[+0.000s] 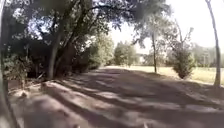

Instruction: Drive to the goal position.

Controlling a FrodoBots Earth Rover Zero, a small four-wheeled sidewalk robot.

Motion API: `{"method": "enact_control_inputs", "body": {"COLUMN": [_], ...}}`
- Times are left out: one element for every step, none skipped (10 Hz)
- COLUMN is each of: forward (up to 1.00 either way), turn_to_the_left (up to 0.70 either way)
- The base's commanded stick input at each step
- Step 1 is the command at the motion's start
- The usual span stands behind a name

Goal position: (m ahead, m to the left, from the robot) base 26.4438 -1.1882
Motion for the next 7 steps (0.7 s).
{"method": "enact_control_inputs", "body": {"forward": [0.7,0.7,0.7,0.7,0.7,0.7,0.7], "turn_to_the_left": [0.0,0.0,0.0,0.0,0.0,0.0,0.0]}}
